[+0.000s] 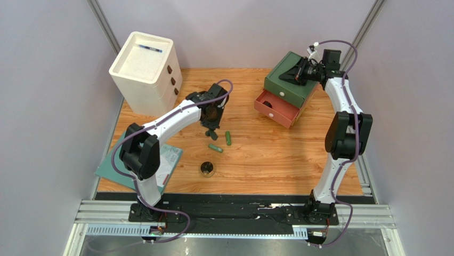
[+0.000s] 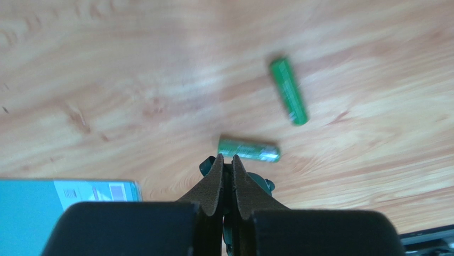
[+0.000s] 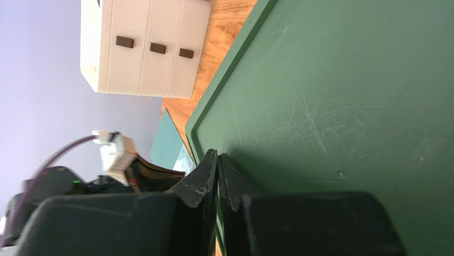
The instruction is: Organize the makeup
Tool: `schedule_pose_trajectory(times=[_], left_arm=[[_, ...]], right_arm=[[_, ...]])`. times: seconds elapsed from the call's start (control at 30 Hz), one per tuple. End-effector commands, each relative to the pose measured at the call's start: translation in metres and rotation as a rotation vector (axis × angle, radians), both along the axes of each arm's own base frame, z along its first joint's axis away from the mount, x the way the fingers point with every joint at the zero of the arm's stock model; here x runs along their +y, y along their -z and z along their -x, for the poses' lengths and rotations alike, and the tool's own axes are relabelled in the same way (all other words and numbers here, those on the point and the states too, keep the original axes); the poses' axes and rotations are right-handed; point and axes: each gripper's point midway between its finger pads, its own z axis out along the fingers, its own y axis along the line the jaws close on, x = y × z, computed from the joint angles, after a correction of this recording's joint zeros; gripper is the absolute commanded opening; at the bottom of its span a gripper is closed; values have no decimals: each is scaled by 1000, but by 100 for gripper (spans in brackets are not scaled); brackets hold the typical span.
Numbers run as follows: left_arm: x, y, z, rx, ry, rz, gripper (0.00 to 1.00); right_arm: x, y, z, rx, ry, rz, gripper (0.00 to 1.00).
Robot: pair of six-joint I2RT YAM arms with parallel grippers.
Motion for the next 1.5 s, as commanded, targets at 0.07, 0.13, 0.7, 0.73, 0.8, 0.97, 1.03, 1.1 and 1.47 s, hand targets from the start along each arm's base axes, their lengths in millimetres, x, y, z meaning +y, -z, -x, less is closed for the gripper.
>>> schedule_pose_trajectory(times=[0.07, 0.13, 0.7, 0.73, 0.8, 0.97, 1.03, 1.1, 1.47], left_arm=[[-53, -81, -41, -178, 98, 216, 0], [-81, -95, -56, -201, 124, 323, 0], [-244, -162, -135, -340, 199, 874, 0], [-249, -162, -133, -348, 209, 878, 0], [-253, -166, -134, -366, 218, 891, 0], [-263, -155, -132, -344, 216, 892, 14], [-265, -151, -132, -333, 210, 894, 30], [-267, -146, -132, -320, 206, 895, 36], [-269, -144, -132, -311, 196, 905, 54]], right_arm=[[-17, 168, 40, 462, 68, 156, 9], [-18, 168, 40, 461, 68, 158, 9], [-17, 170, 41, 471, 66, 156, 9], [-17, 170, 42, 472, 67, 156, 9], [-17, 171, 42, 473, 65, 155, 9], [-17, 171, 42, 472, 64, 154, 9], [-17, 171, 41, 472, 65, 153, 9], [-17, 171, 42, 474, 65, 153, 9], [-17, 171, 42, 469, 64, 154, 9]])
